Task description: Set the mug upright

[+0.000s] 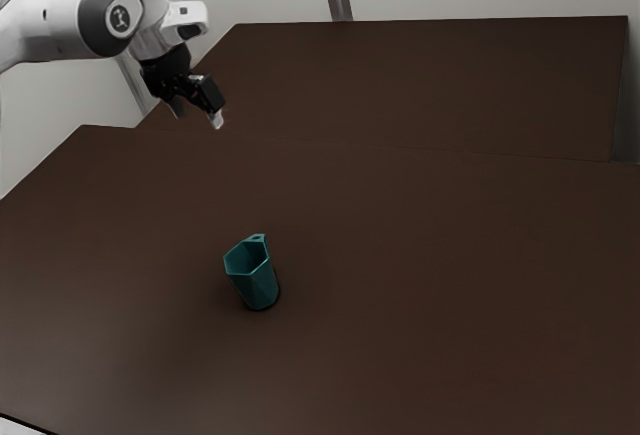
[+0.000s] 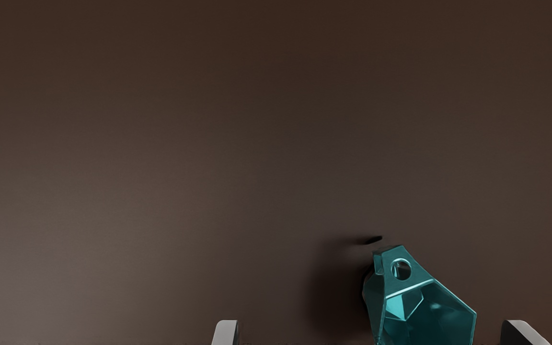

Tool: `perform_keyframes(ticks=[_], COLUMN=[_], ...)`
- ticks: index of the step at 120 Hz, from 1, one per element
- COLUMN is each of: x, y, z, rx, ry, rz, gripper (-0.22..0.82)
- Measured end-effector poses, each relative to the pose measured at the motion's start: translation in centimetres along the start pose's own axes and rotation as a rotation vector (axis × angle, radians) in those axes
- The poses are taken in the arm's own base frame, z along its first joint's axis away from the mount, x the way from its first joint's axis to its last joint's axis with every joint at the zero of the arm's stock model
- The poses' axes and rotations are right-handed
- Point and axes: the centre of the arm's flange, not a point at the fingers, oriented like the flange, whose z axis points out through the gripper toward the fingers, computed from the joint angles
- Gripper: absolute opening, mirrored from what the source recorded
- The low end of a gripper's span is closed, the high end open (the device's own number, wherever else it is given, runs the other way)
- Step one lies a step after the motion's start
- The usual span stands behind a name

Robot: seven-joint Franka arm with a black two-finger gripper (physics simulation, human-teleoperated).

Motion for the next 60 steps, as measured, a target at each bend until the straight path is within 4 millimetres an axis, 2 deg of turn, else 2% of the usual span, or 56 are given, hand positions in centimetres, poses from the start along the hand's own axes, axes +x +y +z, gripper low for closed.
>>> perform_keyframes(ticks=[34,60], x=[-1.6,-2.7], y=[-3.9,-6.1], z=[0.1,0.0], rx=[-0.002,-0.002], ry=[-0.037,-0.048], rz=[-0.055,-0.09], gripper=[0.6,0.6])
